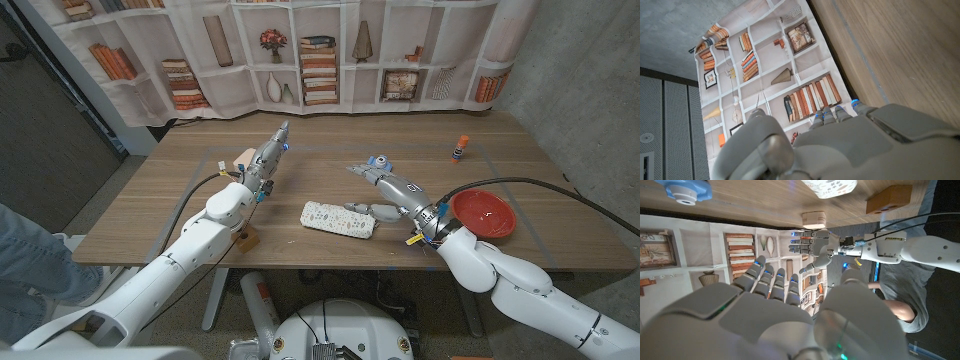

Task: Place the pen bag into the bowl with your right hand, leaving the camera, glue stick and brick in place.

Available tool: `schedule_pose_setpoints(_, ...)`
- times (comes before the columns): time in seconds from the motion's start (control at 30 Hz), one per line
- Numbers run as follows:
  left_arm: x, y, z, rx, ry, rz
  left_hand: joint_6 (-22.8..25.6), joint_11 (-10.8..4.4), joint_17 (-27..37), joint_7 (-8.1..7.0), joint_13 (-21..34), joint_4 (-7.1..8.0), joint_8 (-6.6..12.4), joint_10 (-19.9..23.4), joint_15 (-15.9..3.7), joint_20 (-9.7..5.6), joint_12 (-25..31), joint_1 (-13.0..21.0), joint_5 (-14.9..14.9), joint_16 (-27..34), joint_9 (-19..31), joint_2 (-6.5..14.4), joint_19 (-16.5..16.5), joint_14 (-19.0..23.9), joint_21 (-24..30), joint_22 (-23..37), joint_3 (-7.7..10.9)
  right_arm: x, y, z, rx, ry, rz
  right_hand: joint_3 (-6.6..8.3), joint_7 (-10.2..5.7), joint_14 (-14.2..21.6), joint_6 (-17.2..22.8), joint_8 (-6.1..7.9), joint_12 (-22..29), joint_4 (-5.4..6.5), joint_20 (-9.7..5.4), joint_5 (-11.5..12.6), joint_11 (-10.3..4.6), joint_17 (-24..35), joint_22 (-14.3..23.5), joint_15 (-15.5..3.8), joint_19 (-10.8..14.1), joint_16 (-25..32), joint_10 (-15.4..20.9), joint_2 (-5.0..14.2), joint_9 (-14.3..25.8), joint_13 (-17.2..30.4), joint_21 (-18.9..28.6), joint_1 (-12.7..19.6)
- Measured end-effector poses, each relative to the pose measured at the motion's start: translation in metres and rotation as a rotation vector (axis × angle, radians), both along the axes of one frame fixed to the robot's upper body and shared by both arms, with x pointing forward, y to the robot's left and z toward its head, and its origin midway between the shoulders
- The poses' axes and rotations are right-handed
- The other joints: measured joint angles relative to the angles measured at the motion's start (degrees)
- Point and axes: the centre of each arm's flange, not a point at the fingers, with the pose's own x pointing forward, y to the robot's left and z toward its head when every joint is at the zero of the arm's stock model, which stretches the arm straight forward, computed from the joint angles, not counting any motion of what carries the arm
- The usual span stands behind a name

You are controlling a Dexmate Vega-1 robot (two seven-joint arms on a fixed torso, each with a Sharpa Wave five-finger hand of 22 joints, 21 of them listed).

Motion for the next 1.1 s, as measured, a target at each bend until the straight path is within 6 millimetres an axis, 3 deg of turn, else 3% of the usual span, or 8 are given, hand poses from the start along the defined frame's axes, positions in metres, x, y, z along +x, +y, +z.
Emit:
schedule_pose_setpoints(0.3, 0.001, 0.002, -0.002, -0.003, 0.003, 0.001, 0.0, 0.75, 0.0, 0.00, 0.0, 0.00, 0.00, 0.3, 0.58, 0.00, 0.0, 0.2, 0.0, 0.0, 0.0, 0.2, 0.0, 0.0, 0.0, 0.0, 0.00, 0.000, 0.003, 0.000, -0.033, 0.001, -0.032, 0.00, -0.07, -0.1, -1.1, -0.35, -0.3, 0.00, 1.36, 0.4, 0.39, 0.0, 0.0, 0.33, 0.5, 0.0, -1.0, -0.43, 0.0, 0.0, -0.4, 0.9)
schedule_pose_setpoints(0.53, 0.001, 0.004, -0.003, -0.004, 0.006, 0.002, 0.3, 0.84, 0.0, 0.30, 0.0, -0.24, 0.00, 0.4, 1.01, 0.00, 0.0, 0.2, 0.0, 0.0, 0.0, 0.2, 0.0, -0.1, 0.0, 0.0, -0.24, 0.002, 0.003, 0.001, -0.056, 0.008, -0.059, -0.17, 0.05, 1.2, -2.4, -0.35, -0.3, -0.16, 3.19, 1.3, 1.04, 0.0, -0.1, 2.24, 2.4, 0.0, -1.0, -1.14, 0.0, 0.0, -0.8, 1.7)
schedule_pose_setpoints(0.73, 0.001, 0.005, -0.004, -0.007, 0.004, -0.003, 0.3, 0.84, 0.0, 0.30, 0.0, -0.24, 0.00, 0.4, 1.01, 0.00, 0.0, 0.2, 0.0, 0.0, 0.0, 0.2, 0.0, -0.1, 0.0, 0.0, -0.23, -0.004, 0.009, 0.004, -0.080, -0.001, -0.065, -0.16, 1.75, 3.1, -3.8, -0.35, 0.0, -0.16, 5.18, 1.8, 2.60, 0.0, -0.2, 3.10, 4.6, 0.2, -0.3, -2.04, 0.0, 0.0, -0.8, 2.6)
schedule_pose_setpoints(0.83, 0.001, 0.006, -0.004, -0.008, 0.005, -0.002, 0.3, 0.84, 0.0, 0.30, 0.0, -0.24, 0.00, 0.4, 1.32, 0.00, 0.0, 0.2, 0.0, 0.0, 0.0, 0.2, 0.0, -0.2, 0.0, 0.0, -0.23, -0.005, 0.011, 0.004, -0.091, -0.001, -0.076, -0.40, 3.28, 3.8, -3.9, -0.35, 0.4, -0.40, 5.37, 2.1, 3.95, 0.0, -0.2, 2.93, 6.0, 0.2, 0.0, -2.39, 0.2, 0.0, -0.8, 3.0)
schedule_pose_setpoints(0.9, 0.001, 0.006, -0.004, -0.009, 0.004, -0.002, 0.3, 0.84, 0.0, 0.30, 0.0, -0.23, 0.00, 0.4, 1.41, 0.00, 0.0, 0.2, 0.0, 0.0, 0.0, 0.2, 0.0, -0.2, 0.0, 0.0, -0.23, -0.006, 0.013, 0.005, -0.097, -0.001, -0.081, -0.40, 3.46, 4.0, -3.7, -0.35, 0.4, -0.40, 5.43, 2.3, 4.60, 0.0, -0.2, 3.13, 6.1, 0.2, 0.3, -2.42, 0.3, 0.0, -0.8, 3.0)
schedule_pose_setpoints(1.1, 0.002, 0.008, -0.002, -0.010, 0.000, -0.005, 0.3, 0.84, 0.0, 0.30, 0.0, -0.23, 0.00, 0.4, 1.41, 0.00, 0.0, 0.2, 0.0, 0.0, 0.0, 0.2, 0.0, -0.2, 0.0, 0.0, -0.23, -0.007, 0.017, 0.006, -0.116, 0.002, -0.097, -0.65, 3.95, 4.4, -3.2, -0.35, 0.4, -0.15, 6.02, 2.4, 4.83, 0.0, -0.2, 2.93, 6.7, 0.2, 0.5, -2.55, 0.3, 0.0, -0.8, 3.1)
